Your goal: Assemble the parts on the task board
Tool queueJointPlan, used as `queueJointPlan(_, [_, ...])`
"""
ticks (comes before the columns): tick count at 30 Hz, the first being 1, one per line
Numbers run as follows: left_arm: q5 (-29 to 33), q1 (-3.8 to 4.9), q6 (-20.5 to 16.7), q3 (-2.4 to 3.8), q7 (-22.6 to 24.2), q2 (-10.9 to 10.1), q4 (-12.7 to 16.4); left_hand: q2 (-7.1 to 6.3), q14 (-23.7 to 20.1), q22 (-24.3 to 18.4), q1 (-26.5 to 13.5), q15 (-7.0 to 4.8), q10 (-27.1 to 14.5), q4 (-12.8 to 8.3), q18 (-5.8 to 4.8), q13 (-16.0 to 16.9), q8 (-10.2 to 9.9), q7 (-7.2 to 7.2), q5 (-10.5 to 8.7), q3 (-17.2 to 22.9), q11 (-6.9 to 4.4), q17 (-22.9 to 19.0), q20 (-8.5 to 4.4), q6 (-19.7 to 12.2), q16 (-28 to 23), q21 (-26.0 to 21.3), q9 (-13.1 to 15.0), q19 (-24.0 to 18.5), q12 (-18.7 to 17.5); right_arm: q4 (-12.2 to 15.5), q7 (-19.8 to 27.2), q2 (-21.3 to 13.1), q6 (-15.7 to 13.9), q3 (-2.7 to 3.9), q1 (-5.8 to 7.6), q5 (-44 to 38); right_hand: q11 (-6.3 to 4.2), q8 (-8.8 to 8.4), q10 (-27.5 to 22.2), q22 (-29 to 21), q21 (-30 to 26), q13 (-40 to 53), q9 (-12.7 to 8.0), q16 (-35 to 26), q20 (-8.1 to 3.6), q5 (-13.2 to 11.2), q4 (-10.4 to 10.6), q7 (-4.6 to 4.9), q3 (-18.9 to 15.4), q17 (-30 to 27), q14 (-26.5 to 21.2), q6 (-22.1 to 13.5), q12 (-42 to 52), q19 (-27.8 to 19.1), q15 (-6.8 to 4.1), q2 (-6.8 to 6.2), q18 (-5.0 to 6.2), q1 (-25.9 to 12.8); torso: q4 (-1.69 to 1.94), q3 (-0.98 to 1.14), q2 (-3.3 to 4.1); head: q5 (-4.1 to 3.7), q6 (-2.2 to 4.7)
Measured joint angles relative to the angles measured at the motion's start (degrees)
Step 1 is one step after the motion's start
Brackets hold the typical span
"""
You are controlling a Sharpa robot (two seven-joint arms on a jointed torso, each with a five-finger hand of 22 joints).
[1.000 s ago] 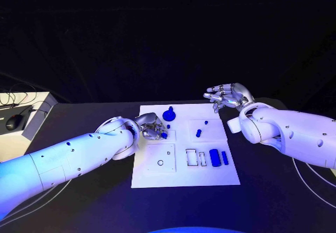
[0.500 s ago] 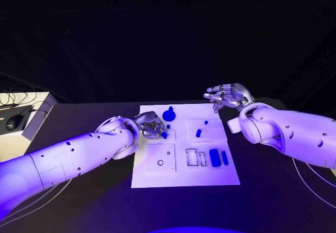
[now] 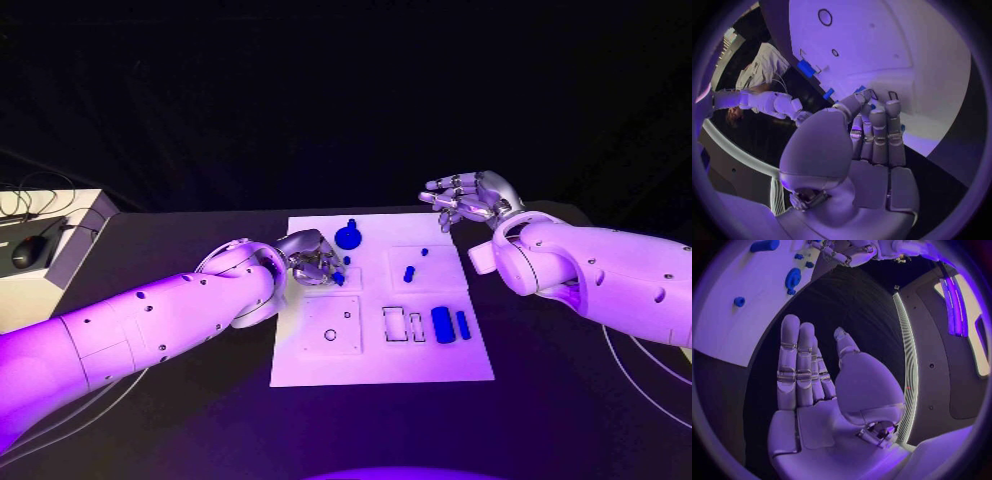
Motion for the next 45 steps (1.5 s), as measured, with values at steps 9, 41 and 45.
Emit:
queueJointPlan(9, [0.0, 0.00, 0.0, 0.00, 0.0, 0.0, 0.0, 0.00, 0.0, 0.1, 0.0, 0.00, 0.2, -0.3, 0.00, -0.1, 0.0, 0.09, 0.00, -0.3, -0.23, 0.0, 0.00, 1.6, 0.0, 0.2, 0.0, 0.0, 0.0, 0.0, 0.0, 0.0, 0.0, 0.00, -0.01, 0.0, 0.00, 0.00, 0.0, -0.1, 0.0, 0.0, 0.0, 0.0, 0.00, 0.0, 0.0, -0.02, 0.0, 0.0, 0.0, 0.1, 0.0, 0.0, 0.00, 0.00, 0.02, 0.0, 0.03, -0.01, -0.01, 0.10, 0.05])
queueJointPlan(41, [0.2, 0.00, -0.1, -0.02, 0.5, -0.2, 0.1, 0.25, 0.2, 0.2, 0.2, -0.21, 0.3, -1.7, -0.01, 0.0, 0.0, -0.70, -0.23, 0.8, -0.07, 0.2, 0.00, -4.1, 0.0, 0.7, 0.0, 0.0, 0.0, 0.0, 0.0, 0.0, 0.0, -0.01, -0.03, 0.0, 0.00, 0.00, 0.0, -0.1, 0.0, 0.0, 0.0, 0.0, 0.01, 0.0, 0.0, 0.04, 0.0, 0.0, 0.0, 0.2, 0.0, 0.0, 0.00, 0.00, -0.15, 0.0, -0.02, 0.03, 0.01, 0.14, -0.05])
queueJointPlan(45, [0.3, 0.00, -0.1, -0.02, 0.6, -0.2, 0.1, 0.24, 0.2, 0.2, 0.2, -0.21, 0.3, -1.7, -0.02, 0.0, 0.0, -0.83, -0.23, 0.8, -0.07, 0.2, 0.00, -4.4, 0.0, 0.7, 0.0, 0.0, 0.0, 0.0, 0.0, 0.0, 0.0, -0.01, -0.03, 0.0, 0.00, 0.00, 0.0, -0.1, 0.0, 0.0, 0.0, 0.0, 0.01, 0.0, 0.0, 0.04, 0.0, 0.0, 0.0, 0.2, 0.0, 0.0, 0.00, 0.00, -0.45, 0.0, -0.02, 0.03, 0.03, 0.16, -0.05])
